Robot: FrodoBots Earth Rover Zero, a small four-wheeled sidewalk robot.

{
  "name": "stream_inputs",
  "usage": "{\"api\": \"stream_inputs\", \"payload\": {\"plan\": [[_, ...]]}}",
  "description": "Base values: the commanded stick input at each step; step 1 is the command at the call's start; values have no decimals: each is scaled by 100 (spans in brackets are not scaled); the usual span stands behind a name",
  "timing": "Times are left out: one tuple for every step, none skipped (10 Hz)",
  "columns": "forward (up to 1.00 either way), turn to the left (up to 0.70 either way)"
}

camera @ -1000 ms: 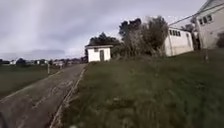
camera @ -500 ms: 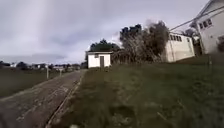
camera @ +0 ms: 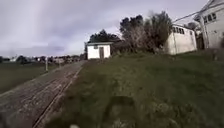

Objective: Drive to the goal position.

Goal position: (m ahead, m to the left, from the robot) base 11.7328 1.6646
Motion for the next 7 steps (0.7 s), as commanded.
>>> {"api": "stream_inputs", "payload": {"plan": [[70,0],[70,0],[70,0],[70,0],[70,0],[70,0],[70,0]]}}
